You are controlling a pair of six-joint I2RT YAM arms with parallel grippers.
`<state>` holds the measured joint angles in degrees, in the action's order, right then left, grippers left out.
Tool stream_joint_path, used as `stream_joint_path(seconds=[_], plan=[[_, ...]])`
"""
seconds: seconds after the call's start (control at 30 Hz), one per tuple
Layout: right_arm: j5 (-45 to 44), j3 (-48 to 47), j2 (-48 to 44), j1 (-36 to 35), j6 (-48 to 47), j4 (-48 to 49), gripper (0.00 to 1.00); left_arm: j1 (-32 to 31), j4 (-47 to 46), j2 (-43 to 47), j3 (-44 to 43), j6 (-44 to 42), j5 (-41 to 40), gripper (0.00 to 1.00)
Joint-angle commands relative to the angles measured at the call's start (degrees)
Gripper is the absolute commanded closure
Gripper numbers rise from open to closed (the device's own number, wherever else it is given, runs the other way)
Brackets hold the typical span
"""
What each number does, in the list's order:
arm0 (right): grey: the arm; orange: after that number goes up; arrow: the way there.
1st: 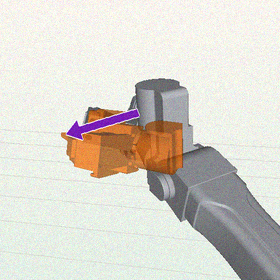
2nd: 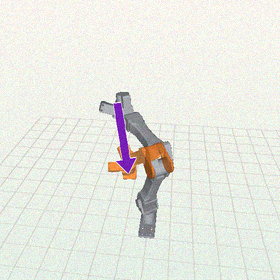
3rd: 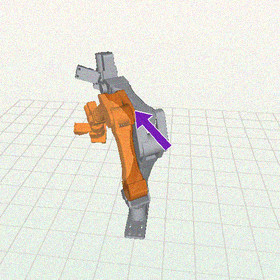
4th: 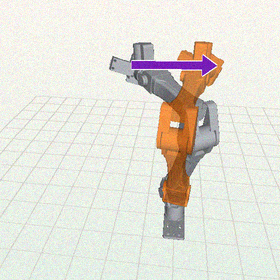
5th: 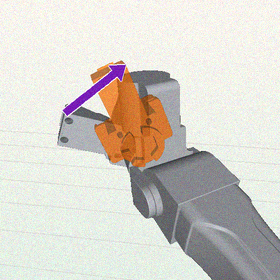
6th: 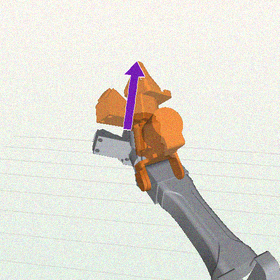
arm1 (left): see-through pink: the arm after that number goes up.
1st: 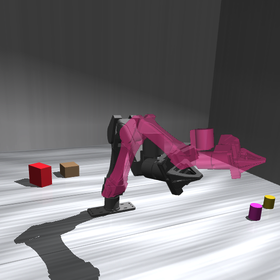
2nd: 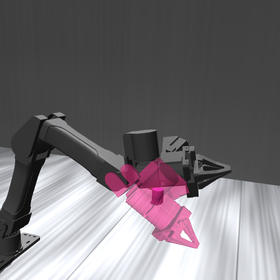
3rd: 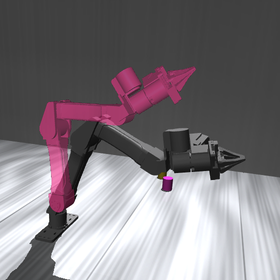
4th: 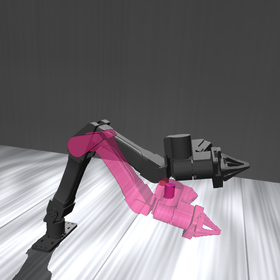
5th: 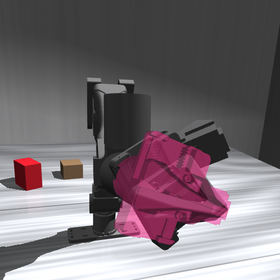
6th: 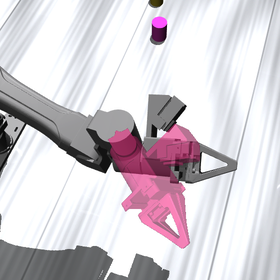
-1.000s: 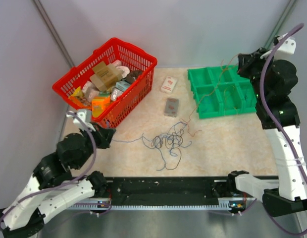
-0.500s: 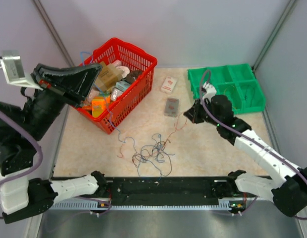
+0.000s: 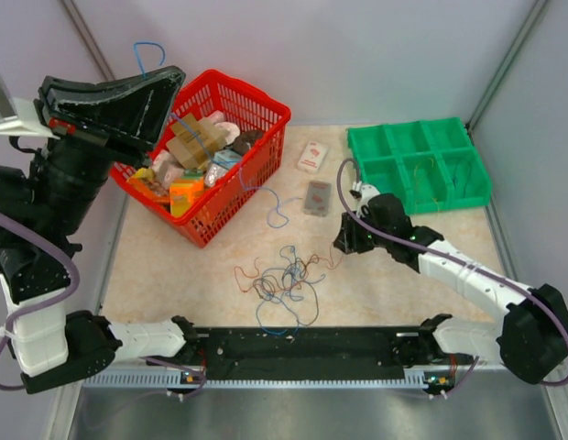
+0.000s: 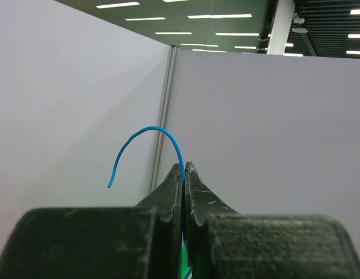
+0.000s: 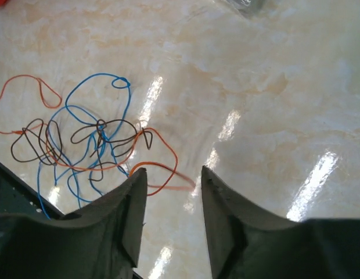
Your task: Untangle the cables
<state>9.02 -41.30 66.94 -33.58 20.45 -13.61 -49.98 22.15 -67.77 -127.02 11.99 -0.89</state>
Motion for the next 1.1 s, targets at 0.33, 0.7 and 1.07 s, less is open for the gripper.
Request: stream_joint_path(seconds=[0.33,0.7,1.07], plan=[[24.5,-25.7,-4.1,-1.7,-5.2,7.4,0.22,-0.1,0.3,1.7,11.8,7.9,-7.7,1.0],[24.0,-34.0,4.6,-14.7,0.3,29.3,0.14,-0.1,3.2,4.2,19.5,16.8,-12.8,1.0],[10.0,-38.7,7.7,-19.9,-5.7,25.3,0.44,-0.1,2.5,3.9,20.8,19.7,-10.4,1.0]])
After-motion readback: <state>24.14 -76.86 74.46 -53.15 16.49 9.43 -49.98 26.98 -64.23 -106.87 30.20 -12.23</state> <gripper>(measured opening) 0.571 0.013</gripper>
